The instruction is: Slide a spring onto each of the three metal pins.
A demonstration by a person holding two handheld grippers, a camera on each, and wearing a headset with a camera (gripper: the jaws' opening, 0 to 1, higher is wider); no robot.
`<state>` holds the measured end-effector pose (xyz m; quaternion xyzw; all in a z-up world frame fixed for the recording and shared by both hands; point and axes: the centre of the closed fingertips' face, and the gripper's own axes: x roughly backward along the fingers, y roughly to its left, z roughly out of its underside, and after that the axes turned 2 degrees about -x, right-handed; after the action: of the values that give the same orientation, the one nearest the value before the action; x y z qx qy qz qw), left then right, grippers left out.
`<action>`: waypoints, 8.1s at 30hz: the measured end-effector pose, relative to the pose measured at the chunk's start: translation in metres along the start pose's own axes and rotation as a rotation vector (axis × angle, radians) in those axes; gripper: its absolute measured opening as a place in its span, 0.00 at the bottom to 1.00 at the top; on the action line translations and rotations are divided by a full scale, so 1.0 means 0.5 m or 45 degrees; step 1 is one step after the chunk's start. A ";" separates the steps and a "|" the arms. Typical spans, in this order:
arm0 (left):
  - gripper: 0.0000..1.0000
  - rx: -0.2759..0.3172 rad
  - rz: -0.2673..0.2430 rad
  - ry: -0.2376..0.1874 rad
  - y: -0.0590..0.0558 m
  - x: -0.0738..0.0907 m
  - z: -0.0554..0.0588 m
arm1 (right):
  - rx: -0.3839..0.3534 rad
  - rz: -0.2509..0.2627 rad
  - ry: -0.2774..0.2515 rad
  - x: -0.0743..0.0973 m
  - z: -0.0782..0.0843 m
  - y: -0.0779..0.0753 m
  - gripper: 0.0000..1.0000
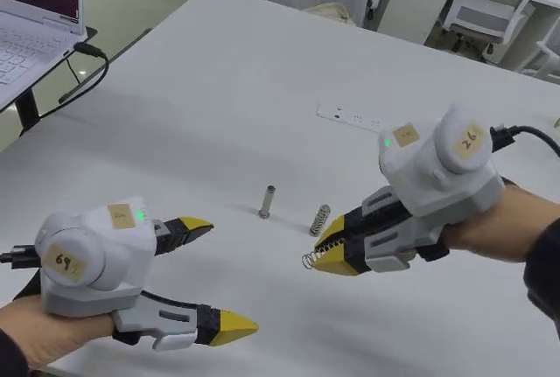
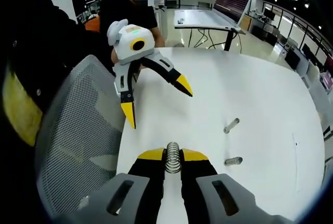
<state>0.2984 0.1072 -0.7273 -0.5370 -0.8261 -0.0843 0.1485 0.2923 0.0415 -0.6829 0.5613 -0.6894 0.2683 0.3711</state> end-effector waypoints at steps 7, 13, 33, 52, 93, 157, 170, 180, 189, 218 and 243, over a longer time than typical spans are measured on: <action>0.76 0.009 -0.027 0.004 0.002 0.008 0.009 | 0.046 0.011 0.066 0.009 -0.009 -0.034 0.08; 0.75 0.021 -0.034 0.002 0.000 0.012 0.020 | 0.106 0.010 0.141 0.015 -0.025 -0.064 0.08; 0.72 0.040 -0.053 0.001 0.002 0.017 0.032 | 0.228 0.027 0.306 -0.024 -0.085 -0.170 0.08; 0.72 0.066 -0.074 -0.004 0.013 0.017 0.042 | 0.307 -0.046 0.466 -0.104 -0.075 -0.237 0.08; 0.67 0.093 -0.068 0.021 0.021 0.019 0.060 | 0.269 -0.085 0.523 -0.145 -0.047 -0.253 0.08; 0.64 0.108 -0.072 0.026 0.027 0.028 0.062 | 0.226 -0.063 0.522 -0.233 0.000 -0.227 0.09; 0.64 0.108 -0.070 0.030 0.026 0.031 0.060 | 0.200 -0.039 0.457 -0.223 -0.009 -0.233 0.19; 0.64 0.097 -0.064 0.041 0.027 0.024 0.053 | 0.154 0.004 0.375 -0.192 -0.018 -0.238 0.25; 0.65 0.084 -0.062 0.045 0.033 0.018 0.040 | 0.082 0.054 0.259 -0.162 -0.020 -0.237 0.28; 0.65 0.047 -0.047 0.066 0.033 0.002 0.007 | -0.097 0.302 -0.106 -0.009 -0.011 -0.221 0.39; 0.65 0.004 -0.024 0.036 0.024 -0.025 -0.043 | -0.334 0.555 -0.351 0.141 0.103 -0.173 0.45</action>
<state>0.3172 0.0950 -0.7112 -0.5275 -0.8292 -0.0919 0.1603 0.3591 -0.0594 -0.6596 0.3783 -0.8665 0.1713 0.2770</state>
